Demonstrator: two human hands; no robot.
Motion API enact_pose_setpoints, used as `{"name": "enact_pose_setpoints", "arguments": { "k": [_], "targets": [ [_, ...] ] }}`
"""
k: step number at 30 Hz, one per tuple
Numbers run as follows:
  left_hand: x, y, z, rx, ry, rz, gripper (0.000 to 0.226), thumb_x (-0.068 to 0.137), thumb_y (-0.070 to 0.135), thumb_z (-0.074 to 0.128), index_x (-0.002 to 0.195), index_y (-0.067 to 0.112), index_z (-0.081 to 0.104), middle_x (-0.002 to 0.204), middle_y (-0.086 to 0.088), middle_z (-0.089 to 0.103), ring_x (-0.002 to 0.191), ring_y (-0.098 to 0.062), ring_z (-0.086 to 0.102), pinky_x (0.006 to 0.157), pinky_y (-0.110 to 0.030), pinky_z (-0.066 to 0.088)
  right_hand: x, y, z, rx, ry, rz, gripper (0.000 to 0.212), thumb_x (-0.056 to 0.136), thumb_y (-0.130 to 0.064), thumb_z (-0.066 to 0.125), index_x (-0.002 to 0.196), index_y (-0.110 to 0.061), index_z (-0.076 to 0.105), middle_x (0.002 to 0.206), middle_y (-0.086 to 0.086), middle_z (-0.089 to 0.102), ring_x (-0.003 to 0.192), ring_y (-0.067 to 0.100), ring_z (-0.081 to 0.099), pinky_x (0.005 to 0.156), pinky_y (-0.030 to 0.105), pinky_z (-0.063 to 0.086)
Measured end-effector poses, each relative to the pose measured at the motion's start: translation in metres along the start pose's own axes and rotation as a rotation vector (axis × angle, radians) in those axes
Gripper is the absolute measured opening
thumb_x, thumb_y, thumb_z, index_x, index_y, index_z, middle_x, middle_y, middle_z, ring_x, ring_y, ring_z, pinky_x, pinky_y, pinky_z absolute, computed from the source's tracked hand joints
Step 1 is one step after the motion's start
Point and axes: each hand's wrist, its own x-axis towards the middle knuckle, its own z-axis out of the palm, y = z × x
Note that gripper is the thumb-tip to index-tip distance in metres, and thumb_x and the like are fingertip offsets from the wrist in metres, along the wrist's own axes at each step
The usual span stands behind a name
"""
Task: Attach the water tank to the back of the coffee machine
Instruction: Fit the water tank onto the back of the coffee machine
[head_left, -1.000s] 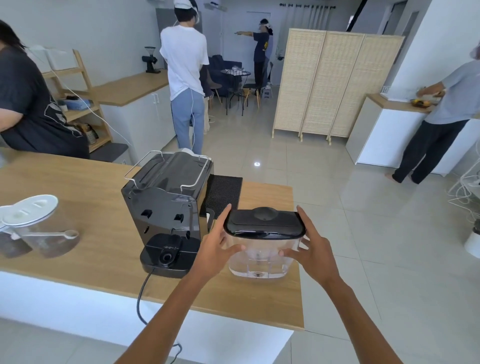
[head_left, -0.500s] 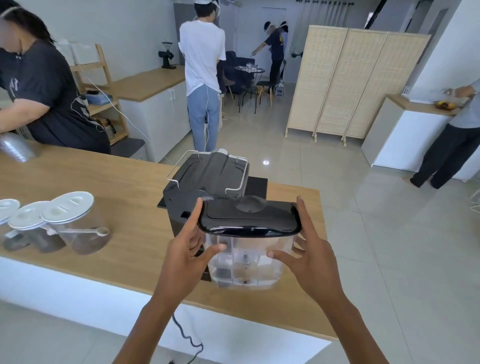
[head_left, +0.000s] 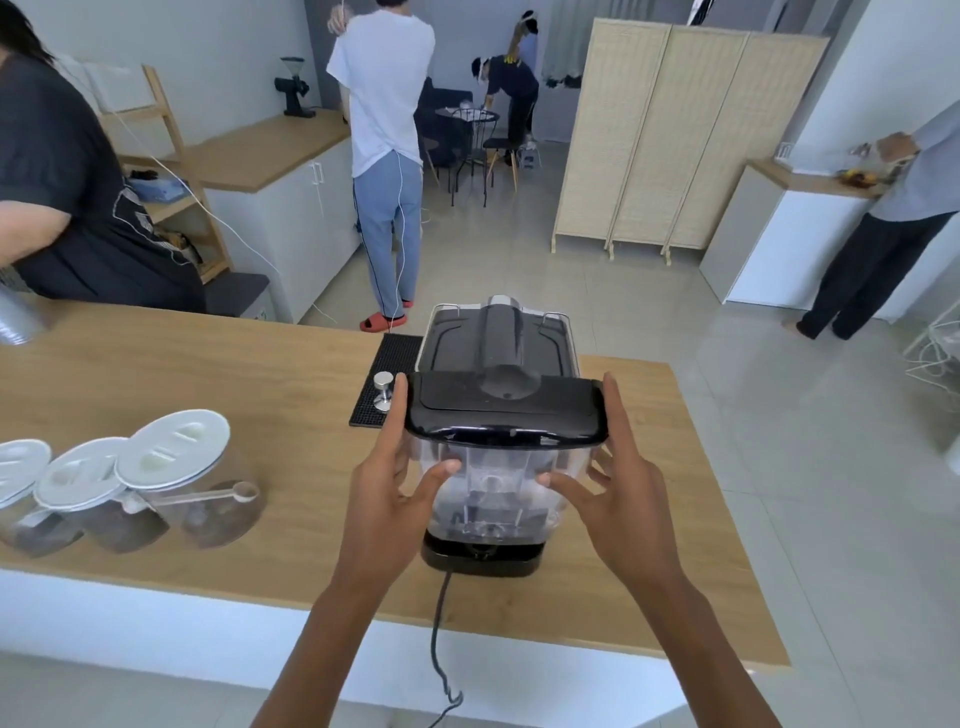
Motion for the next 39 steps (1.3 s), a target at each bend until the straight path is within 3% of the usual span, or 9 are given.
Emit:
{"name": "enact_pose_setpoints", "arguments": {
  "k": [4,10,13,18,22,24,28,32,39],
  "targets": [
    [0.011,-0.016,-0.005,-0.024,-0.009,0.002,0.089,0.087,0.045,0.066,0.158,0.049,0.012,0.106,0.018,0.042,0.092,0.003,0.044,0.082,-0.021,0.040,0.003,-0.002,0.013,-0.024,0.047,-0.005,0.108,0.082,-0.028,0.080,0.157,-0.048,0.006,0.143,-0.021,0.052,0.125,0.005,0.054,0.108,0.031,0.046],
    [0.017,-0.036,-0.003,-0.064,-0.033,0.006,0.085,0.090,0.036,0.067,0.157,0.049,0.016,0.093,0.026,0.040,0.081,0.002,0.036,0.075,-0.021,0.034,0.007,0.004,0.023,-0.048,0.071,0.028,0.105,0.084,-0.022,0.079,0.158,-0.045,0.010,0.113,-0.040,0.056,0.100,-0.011,0.060,0.099,0.012,0.043],
    [0.017,-0.042,-0.002,-0.064,-0.036,-0.015,0.086,0.090,0.037,0.068,0.157,0.050,0.016,0.092,0.025,0.039,0.079,0.005,0.039,0.073,-0.017,0.036,0.006,0.006,0.026,-0.062,0.083,0.038,0.104,0.083,-0.023,0.079,0.159,-0.042,0.011,0.120,-0.047,0.048,0.100,-0.016,0.057,0.096,0.003,0.039],
    [0.010,-0.058,0.001,-0.028,-0.084,-0.041,0.085,0.092,0.040,0.066,0.157,0.050,0.012,0.093,-0.003,0.063,0.081,-0.017,0.059,0.082,-0.026,0.044,-0.002,0.019,0.036,-0.091,0.067,0.048,0.104,0.083,-0.029,0.077,0.159,-0.044,0.008,0.128,-0.044,0.046,0.110,-0.003,0.059,0.103,0.019,0.046],
    [-0.001,-0.072,0.009,-0.017,-0.100,-0.062,0.084,0.092,0.045,0.060,0.157,0.052,0.008,0.107,0.010,0.045,0.093,-0.010,0.047,0.082,-0.018,0.043,-0.015,0.028,0.048,-0.155,0.080,0.063,0.100,0.085,-0.048,0.066,0.160,-0.040,0.000,0.138,-0.037,0.042,0.116,0.022,0.066,0.092,0.027,0.051],
    [0.000,-0.072,0.010,0.000,-0.100,-0.066,0.084,0.091,0.049,0.059,0.156,0.054,0.006,0.113,0.011,0.052,0.097,-0.008,0.052,0.086,-0.012,0.044,-0.016,0.031,0.048,-0.179,0.078,0.071,0.101,0.084,-0.050,0.066,0.159,-0.042,-0.001,0.143,-0.017,0.055,0.118,0.027,0.065,0.091,0.029,0.052],
    [-0.001,-0.068,0.009,0.031,-0.084,-0.042,0.083,0.095,0.047,0.060,0.155,0.056,0.003,0.158,0.008,0.046,0.138,-0.008,0.052,0.112,-0.019,0.038,-0.016,0.032,0.046,-0.187,0.078,0.081,0.103,0.083,-0.050,0.068,0.157,-0.047,-0.004,0.151,-0.006,0.049,0.131,0.028,0.057,0.102,0.040,0.051],
    [-0.003,-0.062,0.008,0.039,-0.070,-0.072,0.082,0.093,0.052,0.059,0.153,0.060,0.004,0.145,0.018,0.056,0.118,-0.004,0.060,0.103,-0.010,0.042,-0.018,0.033,0.049,-0.170,0.091,0.088,0.103,0.084,-0.046,0.070,0.157,-0.048,-0.004,0.150,-0.009,0.048,0.133,0.026,0.055,0.104,0.040,0.051],
    [0.000,-0.058,0.009,0.047,-0.073,-0.058,0.086,0.088,0.059,0.056,0.156,0.055,0.003,0.160,0.011,0.043,0.139,-0.002,0.048,0.112,-0.014,0.035,-0.015,0.041,0.048,-0.164,0.098,0.061,0.106,0.087,-0.034,0.075,0.157,-0.047,-0.002,0.141,-0.022,0.047,0.129,0.024,0.058,0.098,0.033,0.051]
  ]
}}
